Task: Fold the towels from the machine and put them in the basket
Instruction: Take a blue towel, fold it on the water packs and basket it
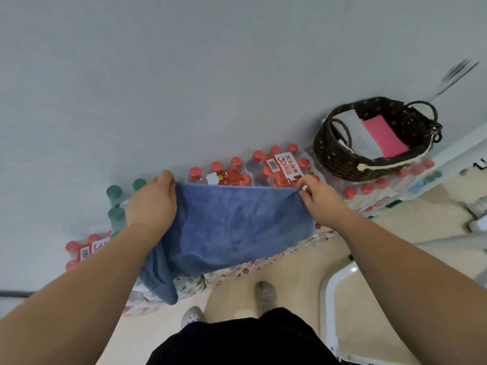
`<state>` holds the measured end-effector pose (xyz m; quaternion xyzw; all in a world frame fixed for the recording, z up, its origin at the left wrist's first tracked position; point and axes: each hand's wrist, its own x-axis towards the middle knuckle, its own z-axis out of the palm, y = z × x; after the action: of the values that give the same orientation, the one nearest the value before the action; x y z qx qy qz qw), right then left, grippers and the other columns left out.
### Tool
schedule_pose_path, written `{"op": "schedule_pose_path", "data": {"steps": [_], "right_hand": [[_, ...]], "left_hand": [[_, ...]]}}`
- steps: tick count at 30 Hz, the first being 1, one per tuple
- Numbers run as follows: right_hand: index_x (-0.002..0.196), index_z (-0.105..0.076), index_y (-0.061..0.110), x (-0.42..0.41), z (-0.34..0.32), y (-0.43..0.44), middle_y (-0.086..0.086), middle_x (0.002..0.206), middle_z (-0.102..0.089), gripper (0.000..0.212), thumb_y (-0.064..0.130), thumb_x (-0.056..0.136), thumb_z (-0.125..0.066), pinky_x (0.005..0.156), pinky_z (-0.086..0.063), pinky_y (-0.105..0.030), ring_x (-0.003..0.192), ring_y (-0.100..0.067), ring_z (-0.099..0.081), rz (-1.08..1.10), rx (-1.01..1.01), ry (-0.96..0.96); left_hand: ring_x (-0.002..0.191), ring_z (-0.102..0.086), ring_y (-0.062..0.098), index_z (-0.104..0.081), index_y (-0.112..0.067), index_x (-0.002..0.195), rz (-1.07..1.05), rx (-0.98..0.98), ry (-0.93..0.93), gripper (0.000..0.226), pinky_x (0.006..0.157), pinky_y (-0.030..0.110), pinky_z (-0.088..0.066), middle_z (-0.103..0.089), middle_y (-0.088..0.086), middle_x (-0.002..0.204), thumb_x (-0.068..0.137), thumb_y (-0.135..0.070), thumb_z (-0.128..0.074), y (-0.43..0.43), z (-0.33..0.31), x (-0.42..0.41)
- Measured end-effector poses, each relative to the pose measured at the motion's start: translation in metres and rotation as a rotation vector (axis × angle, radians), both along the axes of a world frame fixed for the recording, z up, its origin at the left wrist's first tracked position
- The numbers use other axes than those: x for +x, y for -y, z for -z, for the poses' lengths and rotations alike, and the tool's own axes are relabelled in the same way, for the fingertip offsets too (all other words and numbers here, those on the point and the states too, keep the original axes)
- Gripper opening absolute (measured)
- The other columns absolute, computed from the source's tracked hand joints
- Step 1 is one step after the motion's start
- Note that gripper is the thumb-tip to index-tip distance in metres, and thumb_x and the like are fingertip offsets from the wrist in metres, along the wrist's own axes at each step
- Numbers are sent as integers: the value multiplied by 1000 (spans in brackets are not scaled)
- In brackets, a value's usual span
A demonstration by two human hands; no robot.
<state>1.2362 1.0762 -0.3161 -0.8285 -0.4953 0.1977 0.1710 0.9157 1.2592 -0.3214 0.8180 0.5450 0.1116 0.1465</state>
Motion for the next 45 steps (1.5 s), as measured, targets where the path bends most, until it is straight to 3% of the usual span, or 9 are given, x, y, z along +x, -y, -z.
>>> {"op": "schedule_pose_path", "data": {"steps": [5,10,14,18,21,28,35,40,45], "right_hand": [[104,-59,17,42,-8,-47,-10,92,-69,9,23,97,-56,70,-40,-34,89,-33,-62,-163,-8,110],[95,-60,25,57,-2,-86,-2,97,-69,13,38,95,-57,69,-43,-34,90,-29,-63,-359,-91,297],[87,-55,24,49,10,-103,0,92,-63,17,38,95,-54,67,-44,-35,89,-27,-62,-446,-98,341],[98,-56,22,31,16,-116,-1,87,-63,16,37,98,-53,62,-35,-32,81,-27,-60,-479,-46,363],[99,-53,25,27,21,-129,2,82,-58,13,38,97,-53,61,-39,-34,73,-25,-56,-452,-66,320],[93,-60,22,28,11,-170,-3,94,-67,20,41,94,-58,68,-43,-35,89,-31,-63,-443,-29,368],[98,-61,16,30,20,-191,-9,100,-66,25,39,90,-65,78,-49,-39,97,-33,-61,-473,-16,355],[115,-63,18,40,41,-145,-10,113,-62,38,44,87,-63,89,-47,-46,105,-34,-56,-185,112,401],[110,-66,9,63,52,-111,-20,106,-65,22,16,93,-54,86,-49,-45,100,-42,-59,182,177,150]], "left_hand": [[81,-59,39,-47,-13,101,-70,54,-105,16,66,45,-46,-60,15,96,103,-21,-34,-6,-8,17],[80,-63,35,-45,-17,116,-11,60,-437,25,59,40,-44,-61,10,103,94,-7,-41,10,-4,17],[74,-57,34,-43,-18,99,-163,6,-361,5,62,40,-42,-61,11,99,99,-15,-38,23,9,4],[77,-58,32,-46,-20,96,-189,-43,-278,14,65,39,-44,-62,7,99,102,-26,-35,27,14,-10],[80,-58,33,-48,-19,102,-159,-41,-298,19,66,39,-43,-63,7,102,104,-29,-32,19,16,-18],[87,-63,39,-51,-19,116,-72,-23,-332,19,71,44,-49,-62,12,111,104,-26,-38,-35,21,-41],[76,-62,37,-53,-15,103,-36,56,-387,10,62,42,-48,-61,13,95,100,-23,-47,-79,30,-37],[88,-55,41,-61,-10,103,-209,105,-325,12,72,48,-42,-59,18,99,94,-13,-54,-66,40,-26],[109,-48,43,-62,-12,117,-362,180,-88,33,89,56,-38,-59,17,123,87,-20,-52,-21,37,16]]}}
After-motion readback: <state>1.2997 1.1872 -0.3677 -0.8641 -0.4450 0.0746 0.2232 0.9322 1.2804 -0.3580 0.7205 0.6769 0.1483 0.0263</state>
